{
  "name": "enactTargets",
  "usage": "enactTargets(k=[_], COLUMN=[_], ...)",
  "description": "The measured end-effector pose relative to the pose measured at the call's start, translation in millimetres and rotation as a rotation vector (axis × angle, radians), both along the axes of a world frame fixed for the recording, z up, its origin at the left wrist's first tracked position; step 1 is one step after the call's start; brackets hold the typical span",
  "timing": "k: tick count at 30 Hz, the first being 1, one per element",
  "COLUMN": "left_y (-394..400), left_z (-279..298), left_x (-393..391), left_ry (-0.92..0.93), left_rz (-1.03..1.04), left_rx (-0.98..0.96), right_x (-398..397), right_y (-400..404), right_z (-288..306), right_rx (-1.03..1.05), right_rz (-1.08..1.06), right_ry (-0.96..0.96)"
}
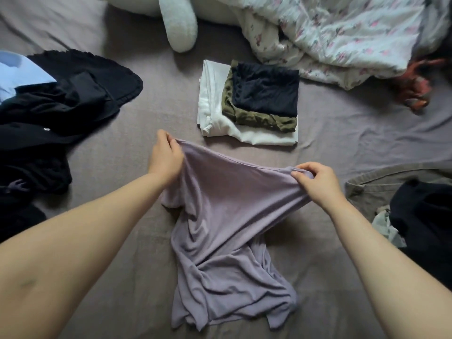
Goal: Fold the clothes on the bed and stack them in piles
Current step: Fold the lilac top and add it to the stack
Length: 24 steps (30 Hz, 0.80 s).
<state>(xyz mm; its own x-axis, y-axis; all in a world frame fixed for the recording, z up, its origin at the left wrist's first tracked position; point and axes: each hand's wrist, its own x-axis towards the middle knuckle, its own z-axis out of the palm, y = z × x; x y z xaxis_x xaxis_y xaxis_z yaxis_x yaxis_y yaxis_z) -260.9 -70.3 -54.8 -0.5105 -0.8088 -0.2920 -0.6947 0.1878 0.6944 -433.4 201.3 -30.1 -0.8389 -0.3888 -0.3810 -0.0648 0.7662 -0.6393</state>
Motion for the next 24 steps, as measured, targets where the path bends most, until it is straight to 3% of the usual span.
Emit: enactTargets(k=[3,6,8,19,24], left_y=[-9,-20,-24,15,14], left_z=[31,60,80,199,246], left_x=[10,20,22,53,68], left_ry=[0.028,-0.060,-0.084,-0.008,0.079], left_rz=[-0.170,-0.438,-0.510,-0.362,-0.154], left_rx=[-0.102,-0.237,-0.291,-0.306,-0.336], right_x=[-3,-9,-11,26,23], right_y=[4,7,7,9,28], right_z=[26,56,76,182,221], right_rx=[-0.035,-0.062,-0.076,-0.170,-0.264], right_rz=[-0.048,-0.071,-0.065,0.041,-0.103], right_ry=[0.085,0.122,0.140,0.135,0.325])
